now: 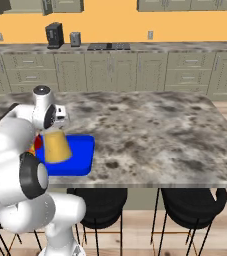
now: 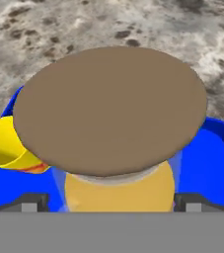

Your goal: There is a tray on the dining counter. Grab the cup, mug, and pitcher and place them on the tray. The pitcher may be placed next to the tray if it cannot fit the tray.

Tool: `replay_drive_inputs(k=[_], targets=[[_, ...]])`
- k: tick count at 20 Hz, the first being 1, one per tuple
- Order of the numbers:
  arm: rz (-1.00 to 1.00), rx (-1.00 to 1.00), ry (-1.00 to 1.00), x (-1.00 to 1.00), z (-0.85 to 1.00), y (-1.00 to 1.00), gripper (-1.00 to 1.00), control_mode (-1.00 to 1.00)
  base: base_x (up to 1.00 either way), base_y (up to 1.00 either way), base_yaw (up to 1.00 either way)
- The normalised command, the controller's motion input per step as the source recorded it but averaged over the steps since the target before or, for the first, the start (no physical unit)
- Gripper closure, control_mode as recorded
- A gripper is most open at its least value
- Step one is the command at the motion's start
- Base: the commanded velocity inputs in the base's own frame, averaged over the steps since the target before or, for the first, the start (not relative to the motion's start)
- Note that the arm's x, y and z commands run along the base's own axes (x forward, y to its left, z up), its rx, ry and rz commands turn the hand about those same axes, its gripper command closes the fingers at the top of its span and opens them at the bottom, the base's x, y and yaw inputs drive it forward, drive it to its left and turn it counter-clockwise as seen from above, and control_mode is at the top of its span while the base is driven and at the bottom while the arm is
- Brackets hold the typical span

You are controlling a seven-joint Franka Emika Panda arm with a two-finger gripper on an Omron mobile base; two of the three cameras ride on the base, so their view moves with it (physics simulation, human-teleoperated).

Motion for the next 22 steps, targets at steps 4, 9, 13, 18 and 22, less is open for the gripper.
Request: replay_drive_inputs(k=[4,9,13,18,22], targets=[[0.0,-0.06,-0.09,-0.88,0.48,-0.01,-1.0,-1.0,0.0,0.0,0.0],[-0.05,-0.07,-0.08,-0.28,0.35,0.0,-1.0,-1.0,0.0,0.0,0.0],[-0.08,0.0,-0.05,-0.07,0.81,0.0,-1.0,-1.0,0.0,0.0,0.0],[-0.11,0.0,-0.01,0.0,0.98,0.0,-1.0,-1.0,0.0,0.0,0.0],[-0.06,0.0,0.0,-0.45,1.0,-0.16,-1.0,-1.0,0.0,0.0,0.0]])
